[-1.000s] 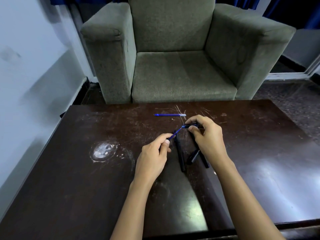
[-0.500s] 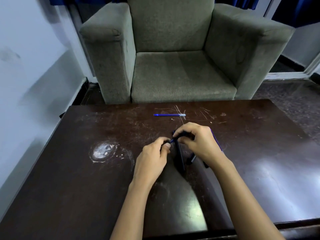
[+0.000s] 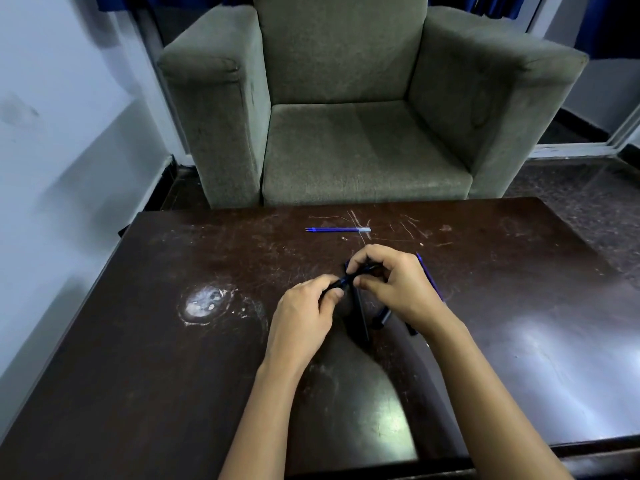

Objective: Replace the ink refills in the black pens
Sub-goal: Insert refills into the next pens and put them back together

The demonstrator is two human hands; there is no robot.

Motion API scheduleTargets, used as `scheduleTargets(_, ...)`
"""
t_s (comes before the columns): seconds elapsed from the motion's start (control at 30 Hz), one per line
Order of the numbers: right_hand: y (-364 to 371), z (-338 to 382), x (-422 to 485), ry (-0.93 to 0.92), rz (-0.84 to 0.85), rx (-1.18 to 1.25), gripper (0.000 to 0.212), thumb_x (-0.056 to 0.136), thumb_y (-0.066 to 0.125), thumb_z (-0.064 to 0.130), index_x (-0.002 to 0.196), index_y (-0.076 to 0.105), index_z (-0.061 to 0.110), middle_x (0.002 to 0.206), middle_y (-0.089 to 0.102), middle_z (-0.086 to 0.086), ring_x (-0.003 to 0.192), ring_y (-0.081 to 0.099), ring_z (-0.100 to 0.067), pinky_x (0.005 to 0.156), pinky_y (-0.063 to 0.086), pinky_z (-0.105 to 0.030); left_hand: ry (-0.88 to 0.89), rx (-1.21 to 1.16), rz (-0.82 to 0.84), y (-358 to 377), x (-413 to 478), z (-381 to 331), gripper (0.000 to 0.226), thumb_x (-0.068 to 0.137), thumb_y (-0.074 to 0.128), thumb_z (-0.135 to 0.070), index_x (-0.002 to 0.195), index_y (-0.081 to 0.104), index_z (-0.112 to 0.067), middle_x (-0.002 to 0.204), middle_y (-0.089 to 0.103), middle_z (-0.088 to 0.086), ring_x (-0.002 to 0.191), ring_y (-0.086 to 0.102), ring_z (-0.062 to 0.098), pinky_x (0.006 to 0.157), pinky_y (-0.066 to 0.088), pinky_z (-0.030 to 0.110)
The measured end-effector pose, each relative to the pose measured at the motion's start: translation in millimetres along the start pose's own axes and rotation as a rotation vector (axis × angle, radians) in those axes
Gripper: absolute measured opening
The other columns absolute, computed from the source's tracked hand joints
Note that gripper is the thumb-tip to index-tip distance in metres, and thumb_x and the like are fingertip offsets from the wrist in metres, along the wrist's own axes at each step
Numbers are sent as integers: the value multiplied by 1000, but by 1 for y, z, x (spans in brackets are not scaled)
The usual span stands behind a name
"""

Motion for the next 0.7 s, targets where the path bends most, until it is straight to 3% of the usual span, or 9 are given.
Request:
scheduleTargets(0.13, 0, -4, 0, 61, -18, 10, 16, 83, 70, 13, 78, 64, 27, 67, 63, 14, 63, 56, 4, 63, 41, -10, 26, 12, -34, -3, -1, -2, 26, 96, 52, -29, 119, 64, -25, 104, 69, -3, 97, 61, 16, 84, 51, 38)
scheduleTargets(0.23, 1, -7, -1, 104, 10, -5, 15, 91, 60, 29, 77, 63, 26, 60, 63, 8, 56, 56, 1, 58, 44, -17, 49, -3, -41, -5, -2, -5, 24, 96, 54, -28, 116, 65, -26, 102, 69, -5, 96, 60, 15, 83, 51, 38)
scheduleTargets(0.3, 0, -9, -2, 123, 49, 45, 8, 87, 65, 33, 84, 64, 25, 70, 66, 6, 62, 59, -2, 62, 48, -22, 49, -10, -33, -4, -2, -6, 24, 96, 54, -27, 117, 64, -26, 104, 69, -5, 99, 60, 14, 85, 50, 37)
scheduleTargets(0.4, -5, -13, -3, 63, 98, 109, 22, 76, 76, 20, 91, 63, 29, 88, 66, 6, 82, 64, -12, 76, 51, -30, 53, -9, -38, -4, -3, -8, 26, 96, 54, -26, 119, 65, -24, 109, 69, -3, 102, 60, 16, 86, 49, 35)
scheduleTargets(0.5, -3, -14, -2, 83, 99, 94, 4, 83, 70, 22, 81, 67, 23, 75, 69, 2, 70, 63, -9, 71, 53, -36, 61, 13, -38, -4, -3, -9, 28, 96, 54, -26, 121, 64, -24, 112, 69, -4, 106, 59, 16, 89, 46, 32)
scheduleTargets(0.57, -1, -17, -2, 141, 91, 45, 22, 90, 62, 34, 77, 67, 17, 67, 69, -6, 60, 63, -11, 65, 54, -39, 70, 20, -33, -3, -4, -9, 27, 96, 55, -27, 121, 64, -26, 111, 69, -5, 105, 59, 16, 88, 46, 33)
scheduleTargets(0.7, -3, -16, -4, 77, 151, 128, 14, 78, 76, 27, 89, 67, 28, 87, 70, 5, 85, 68, -11, 77, 55, -30, 75, 18, -40, -4, -4, -10, 28, 95, 55, -25, 122, 64, -24, 113, 69, -2, 106, 59, 18, 88, 47, 34)
Point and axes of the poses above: each hand's wrist, its own x-axis towards the middle knuckle, its own y-axis out of the palm, z = x × y, the point moved 4 cm from there along x, towards the middle knuckle
